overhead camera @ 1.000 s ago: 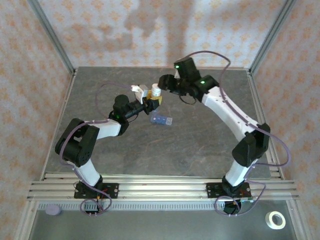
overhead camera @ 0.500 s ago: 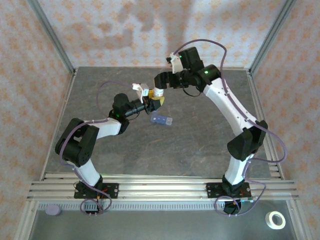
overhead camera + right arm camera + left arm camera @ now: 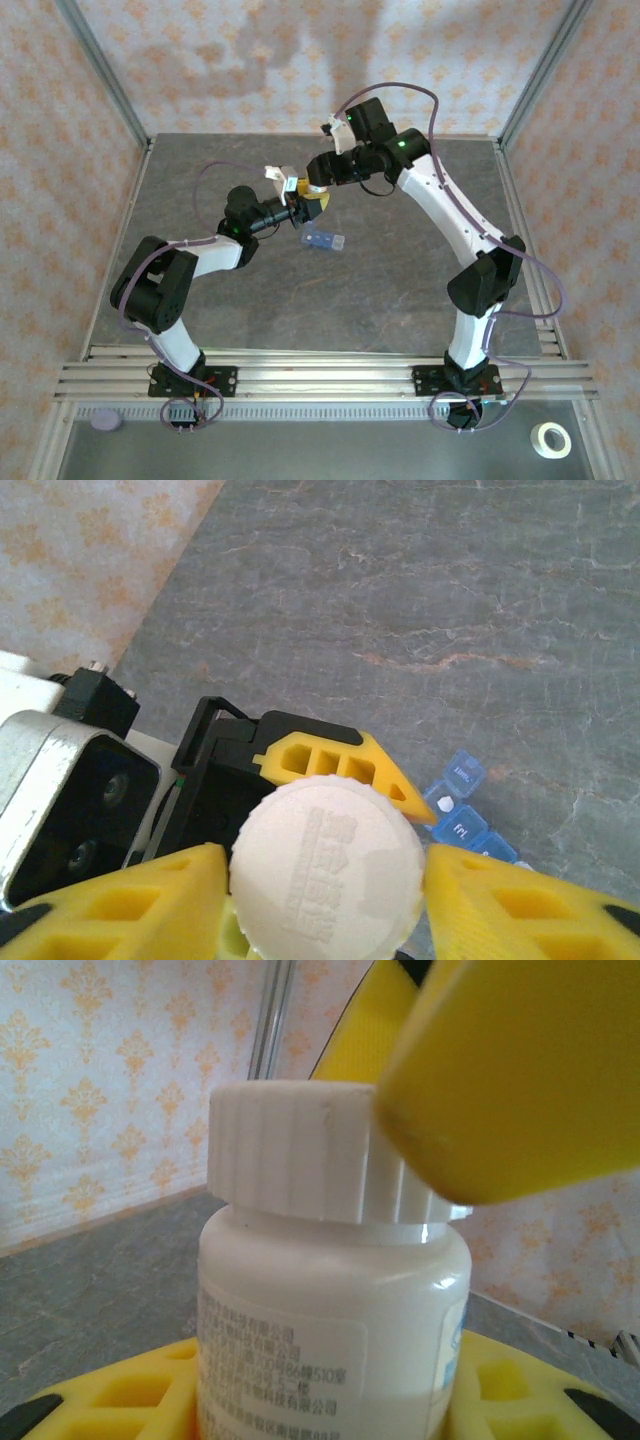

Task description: Sort the pills into containers

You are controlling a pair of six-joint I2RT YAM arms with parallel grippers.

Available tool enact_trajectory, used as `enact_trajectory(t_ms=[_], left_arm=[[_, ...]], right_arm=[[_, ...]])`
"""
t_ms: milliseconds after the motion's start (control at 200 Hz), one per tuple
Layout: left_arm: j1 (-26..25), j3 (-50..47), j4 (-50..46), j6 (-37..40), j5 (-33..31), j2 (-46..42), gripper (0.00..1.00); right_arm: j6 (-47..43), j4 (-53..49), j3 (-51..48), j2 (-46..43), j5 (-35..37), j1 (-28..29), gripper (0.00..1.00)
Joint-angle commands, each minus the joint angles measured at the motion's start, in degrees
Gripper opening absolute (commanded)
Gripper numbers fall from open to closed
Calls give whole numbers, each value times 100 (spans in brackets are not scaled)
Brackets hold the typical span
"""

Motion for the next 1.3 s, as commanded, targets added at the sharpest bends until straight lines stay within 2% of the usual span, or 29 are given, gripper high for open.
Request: enact_trajectory(t_ms=[0, 120, 240, 300, 370, 491, 706, 876, 1051, 1231, 1296], left_arm=[[-30, 163, 312, -15, 111, -31, 0], [-30, 185, 331, -17, 93, -28, 0], [-30, 180, 325, 16, 17, -36, 0], [-29, 159, 313, 67, -44, -52, 0], [-30, 129, 311, 88, -65, -62, 0], [-29, 121, 300, 78, -65, -79, 0], [-30, 127, 290, 82, -39, -59, 0], [-29, 85, 304, 81, -37, -74, 0], [-30, 55, 303, 108, -101, -106, 0], [-28, 40, 280, 134, -152, -96, 8], [-30, 50, 261, 134, -163, -99, 15]], right_arm=[[7, -73, 95, 78, -56, 66, 50], [259, 113, -125, 38, 54, 136, 42], [1010, 510, -479, -54, 347, 234, 32], [1553, 793, -706, -106, 537, 321, 32], [1787, 1104, -918, -194, 619, 444, 33], [1711, 1144, -918, -251, 889, 506, 43], [1481, 925, -696, -151, 1103, 493, 48], [1487, 933, -633, -81, 1101, 471, 47], [1478, 988, -683, -90, 1133, 462, 40], [1570, 1269, -964, -273, 1255, 425, 37], [1623, 1399, -1101, -358, 1270, 393, 36]])
